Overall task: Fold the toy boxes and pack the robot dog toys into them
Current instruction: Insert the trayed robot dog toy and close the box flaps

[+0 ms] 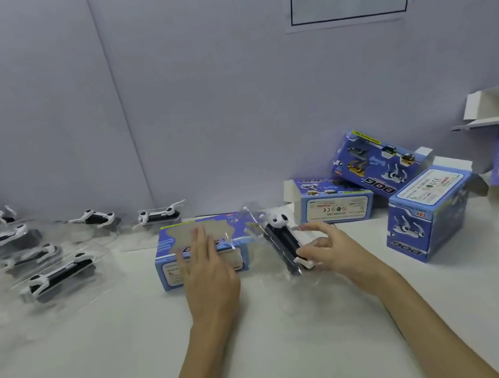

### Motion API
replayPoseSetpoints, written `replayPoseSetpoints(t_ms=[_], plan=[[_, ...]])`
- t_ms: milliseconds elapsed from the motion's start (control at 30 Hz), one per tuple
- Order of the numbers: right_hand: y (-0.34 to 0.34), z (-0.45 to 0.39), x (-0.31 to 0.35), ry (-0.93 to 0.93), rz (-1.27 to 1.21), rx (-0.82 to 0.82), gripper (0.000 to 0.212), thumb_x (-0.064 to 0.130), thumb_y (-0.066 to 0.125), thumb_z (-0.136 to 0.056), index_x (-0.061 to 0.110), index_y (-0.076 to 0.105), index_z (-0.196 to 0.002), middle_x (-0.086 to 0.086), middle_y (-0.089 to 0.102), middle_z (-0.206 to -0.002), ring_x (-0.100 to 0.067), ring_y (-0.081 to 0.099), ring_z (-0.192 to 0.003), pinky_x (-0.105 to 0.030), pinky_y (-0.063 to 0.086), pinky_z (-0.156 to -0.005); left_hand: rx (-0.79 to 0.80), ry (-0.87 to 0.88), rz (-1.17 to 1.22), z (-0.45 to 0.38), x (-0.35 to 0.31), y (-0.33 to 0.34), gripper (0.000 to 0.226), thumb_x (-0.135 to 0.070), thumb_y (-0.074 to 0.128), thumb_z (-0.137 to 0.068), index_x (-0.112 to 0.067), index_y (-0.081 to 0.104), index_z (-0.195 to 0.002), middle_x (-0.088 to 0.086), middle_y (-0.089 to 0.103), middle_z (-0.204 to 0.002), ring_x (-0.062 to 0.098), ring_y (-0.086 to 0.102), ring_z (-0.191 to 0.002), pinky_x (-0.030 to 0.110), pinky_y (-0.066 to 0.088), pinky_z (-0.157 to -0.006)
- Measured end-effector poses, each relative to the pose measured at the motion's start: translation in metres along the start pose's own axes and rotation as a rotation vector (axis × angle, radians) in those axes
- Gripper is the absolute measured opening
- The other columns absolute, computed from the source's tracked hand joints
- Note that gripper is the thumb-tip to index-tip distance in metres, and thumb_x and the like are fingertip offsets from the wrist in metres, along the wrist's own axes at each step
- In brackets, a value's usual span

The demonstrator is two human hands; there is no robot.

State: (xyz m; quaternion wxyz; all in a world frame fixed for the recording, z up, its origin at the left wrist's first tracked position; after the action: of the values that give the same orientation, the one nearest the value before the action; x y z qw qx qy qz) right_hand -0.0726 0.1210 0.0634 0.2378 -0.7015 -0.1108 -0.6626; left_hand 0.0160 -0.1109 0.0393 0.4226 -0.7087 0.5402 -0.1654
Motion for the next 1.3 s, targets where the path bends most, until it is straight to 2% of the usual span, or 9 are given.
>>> replayPoseSetpoints(t_ms=[200, 300, 467, 600, 767, 967, 1033, 1133, 1300], plan=[[-0.025, -0.002, -0.002, 0.014, 0.244, -0.256, 0.049, 0.031, 0.079, -0.086, 0.038, 0.057, -0.129, -0.007, 0.068, -0.102, -0.023, 0.070, -0.092, -0.033, 0.053, -0.076, 0.035, -0.024, -0.030, 0.005, -0.004, 0.005, 0.099, -0.080, 0.040, -0.083, 0.000, 0.049, -0.140, 0.023, 0.041, -0.155, 0.039, 0.026, -0.153, 0.058, -0.009, -0.126], [-0.035, 0.000, -0.006, 0.049, 0.228, -0.358, 0.051, 0.035, 0.080, -0.083, 0.036, 0.057, -0.129, -0.003, 0.066, -0.105, -0.022, 0.068, -0.096, -0.033, 0.050, -0.077, 0.004, -0.091, 0.015, 0.004, -0.005, 0.001, 0.108, -0.092, 0.050, -0.072, 0.000, 0.053, -0.129, 0.019, 0.046, -0.146, 0.042, 0.031, -0.149, 0.068, 0.006, -0.121], [-0.048, 0.007, -0.006, 0.068, 0.216, -0.514, 0.056, 0.030, 0.078, -0.084, 0.026, 0.055, -0.135, -0.003, 0.066, -0.106, -0.023, 0.063, -0.097, -0.034, 0.047, -0.074, 0.033, -0.160, 0.144, 0.002, 0.001, -0.006, 0.069, -0.051, 0.074, -0.079, -0.004, 0.053, -0.124, 0.014, 0.045, -0.145, 0.040, 0.021, -0.153, 0.077, 0.017, -0.113], [-0.046, 0.014, -0.002, 0.113, 0.389, -0.376, 0.062, 0.028, 0.075, -0.088, 0.025, 0.047, -0.143, -0.005, 0.060, -0.108, -0.021, 0.058, -0.098, -0.032, 0.043, -0.073, -0.044, -0.016, 0.314, 0.003, -0.005, -0.018, 0.051, -0.027, 0.068, -0.076, -0.013, 0.063, -0.125, 0.007, 0.052, -0.146, 0.034, 0.039, -0.146, 0.068, 0.026, -0.112], [-0.036, 0.020, 0.004, 0.220, 0.754, -0.142, 0.066, 0.028, 0.069, -0.094, 0.021, 0.037, -0.151, -0.009, 0.055, -0.143, -0.028, 0.053, -0.130, -0.049, 0.044, -0.110, -0.113, 0.093, 0.449, 0.002, -0.003, -0.025, 0.054, 0.009, 0.077, -0.063, -0.010, 0.072, -0.114, 0.006, 0.066, -0.123, 0.038, 0.058, -0.114, 0.062, 0.043, -0.098], [-0.029, 0.018, 0.008, 0.195, 0.866, -0.125, 0.065, 0.051, 0.074, -0.087, 0.021, 0.044, -0.136, -0.003, 0.057, -0.137, -0.028, 0.055, -0.124, -0.049, 0.045, -0.106, -0.160, -0.083, 0.730, 0.001, -0.001, -0.032, 0.051, -0.003, 0.052, -0.064, -0.019, 0.079, -0.105, -0.010, 0.073, -0.107, 0.026, 0.062, -0.109, 0.050, 0.049, -0.099], [-0.026, 0.018, 0.009, 0.161, 0.851, -0.148, 0.084, 0.065, 0.079, -0.077, 0.028, 0.044, -0.144, 0.001, 0.059, -0.136, -0.023, 0.057, -0.124, -0.045, 0.047, -0.106, -0.157, -0.222, 0.882, -0.001, 0.005, -0.028, 0.054, 0.008, 0.054, -0.071, -0.026, 0.079, -0.105, -0.022, 0.068, -0.106, 0.021, 0.061, -0.112, 0.038, 0.049, -0.101], [-0.018, 0.016, 0.011, 0.088, 0.817, -0.047, 0.066, 0.061, 0.085, -0.073, 0.042, 0.057, -0.130, 0.011, 0.066, -0.119, -0.010, 0.062, -0.105, -0.036, 0.052, -0.097, -0.091, -0.279, 0.932, -0.001, 0.007, -0.025, 0.062, 0.021, 0.053, -0.072, -0.023, 0.080, -0.108, -0.022, 0.067, -0.111, 0.007, 0.060, -0.115, 0.020, 0.048, -0.101], [0.004, 0.017, 0.011, -0.068, 0.799, 0.120, 0.061, 0.060, 0.084, -0.074, 0.054, 0.059, -0.129, 0.022, 0.064, -0.109, -0.001, 0.063, -0.100, -0.028, 0.052, -0.092, -0.023, -0.282, 0.925, -0.002, 0.006, -0.025, 0.068, 0.021, 0.048, -0.068, -0.024, 0.082, -0.107, -0.026, 0.068, -0.109, -0.013, 0.057, -0.109, 0.035, 0.053, -0.101]])
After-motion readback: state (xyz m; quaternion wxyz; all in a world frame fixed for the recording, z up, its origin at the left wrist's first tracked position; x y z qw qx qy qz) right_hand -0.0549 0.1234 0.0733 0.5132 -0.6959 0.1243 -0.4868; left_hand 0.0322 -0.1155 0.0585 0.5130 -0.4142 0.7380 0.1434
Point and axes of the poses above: each hand's wrist, its own z-axis away from the middle knuckle, its own y-axis out of the palm, x = y × z, the point moved 4 cm from there along -z, towards the middle knuckle
